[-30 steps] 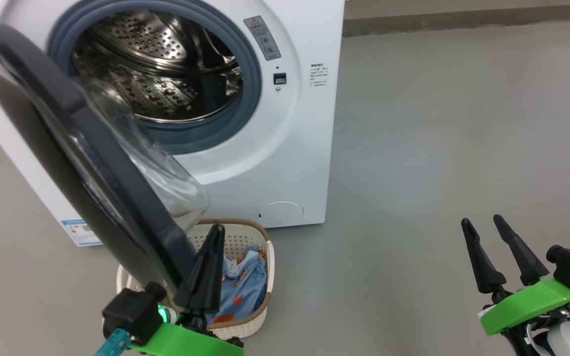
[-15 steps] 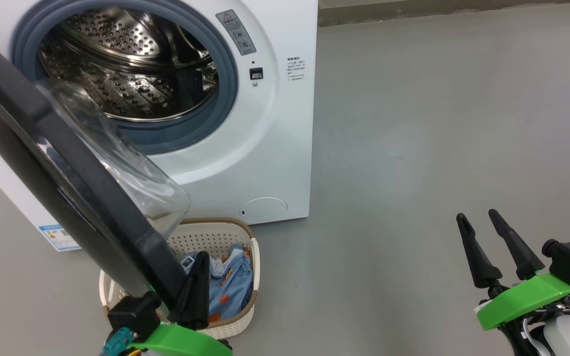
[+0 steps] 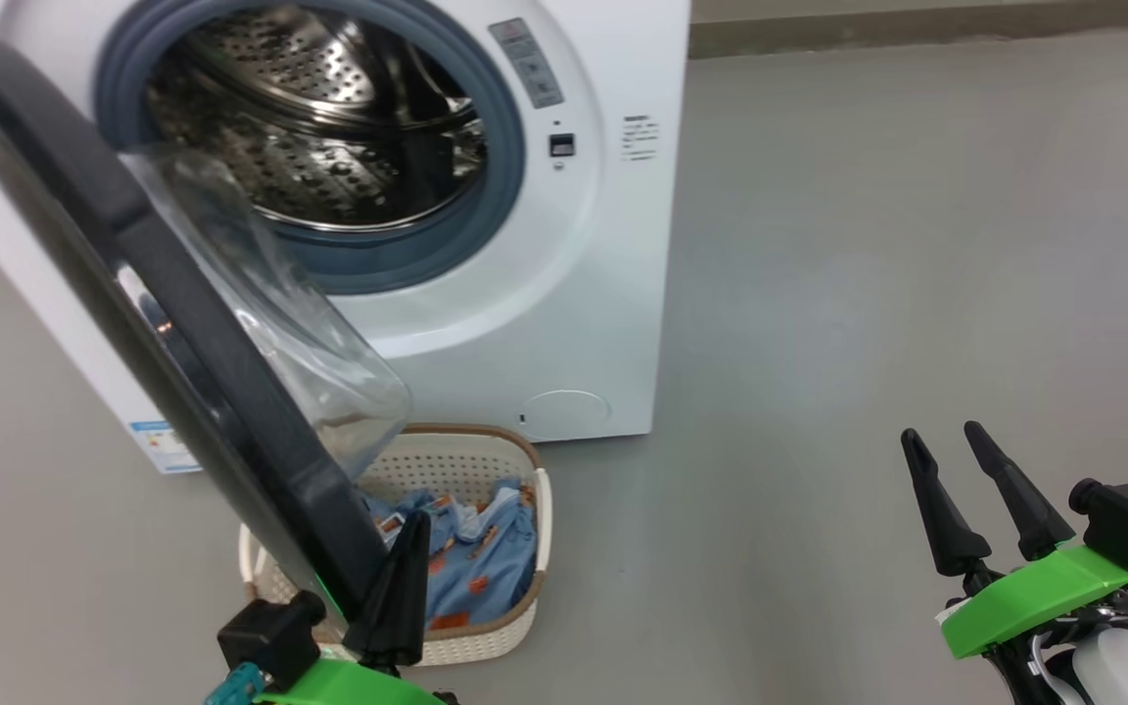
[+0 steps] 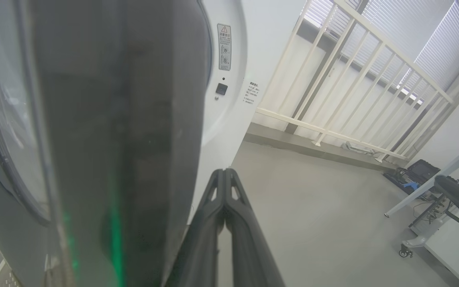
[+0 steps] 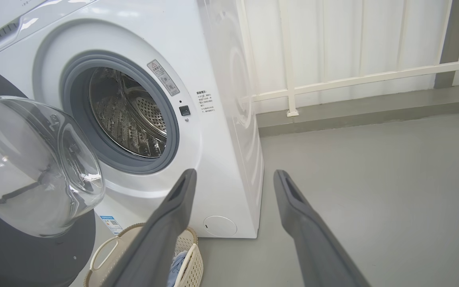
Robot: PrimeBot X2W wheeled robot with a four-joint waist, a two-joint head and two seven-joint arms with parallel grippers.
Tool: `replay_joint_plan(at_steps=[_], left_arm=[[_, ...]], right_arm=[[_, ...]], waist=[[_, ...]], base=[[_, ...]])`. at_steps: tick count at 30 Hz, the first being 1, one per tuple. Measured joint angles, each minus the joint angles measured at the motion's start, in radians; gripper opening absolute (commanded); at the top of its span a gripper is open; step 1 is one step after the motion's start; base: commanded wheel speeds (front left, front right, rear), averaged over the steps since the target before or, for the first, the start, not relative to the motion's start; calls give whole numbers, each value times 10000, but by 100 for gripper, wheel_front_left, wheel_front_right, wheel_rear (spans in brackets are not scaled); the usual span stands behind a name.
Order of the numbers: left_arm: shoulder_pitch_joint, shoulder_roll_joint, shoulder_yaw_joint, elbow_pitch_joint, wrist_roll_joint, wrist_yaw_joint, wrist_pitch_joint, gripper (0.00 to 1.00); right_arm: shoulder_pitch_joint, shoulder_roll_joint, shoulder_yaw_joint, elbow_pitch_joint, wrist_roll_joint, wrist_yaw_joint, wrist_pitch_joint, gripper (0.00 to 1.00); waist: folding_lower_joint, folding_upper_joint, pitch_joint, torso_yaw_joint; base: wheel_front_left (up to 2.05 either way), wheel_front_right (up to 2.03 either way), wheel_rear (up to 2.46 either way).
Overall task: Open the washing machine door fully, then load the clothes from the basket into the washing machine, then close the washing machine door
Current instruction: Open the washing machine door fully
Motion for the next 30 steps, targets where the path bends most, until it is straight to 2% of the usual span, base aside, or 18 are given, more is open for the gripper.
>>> replay_joint_plan(at_steps=[10,22,30], left_arm=[[295,105,56,-284,58,42,2,0],[673,786,748,-715,-2,631,186,0],[668,1260,1187,-894,-174,1124,922,0]], right_arm=[[12,90,-33,63,2,0,0,100],[70,301,-244,71,-2,0,0,100],[120,330,-291,67,-4,0,0,100]], waist=[[0,0,-99,937],[-1,0,-260,2160],[0,0,-328,2802]], base=[[0,0,0],[0,0,0],[0,0,0]])
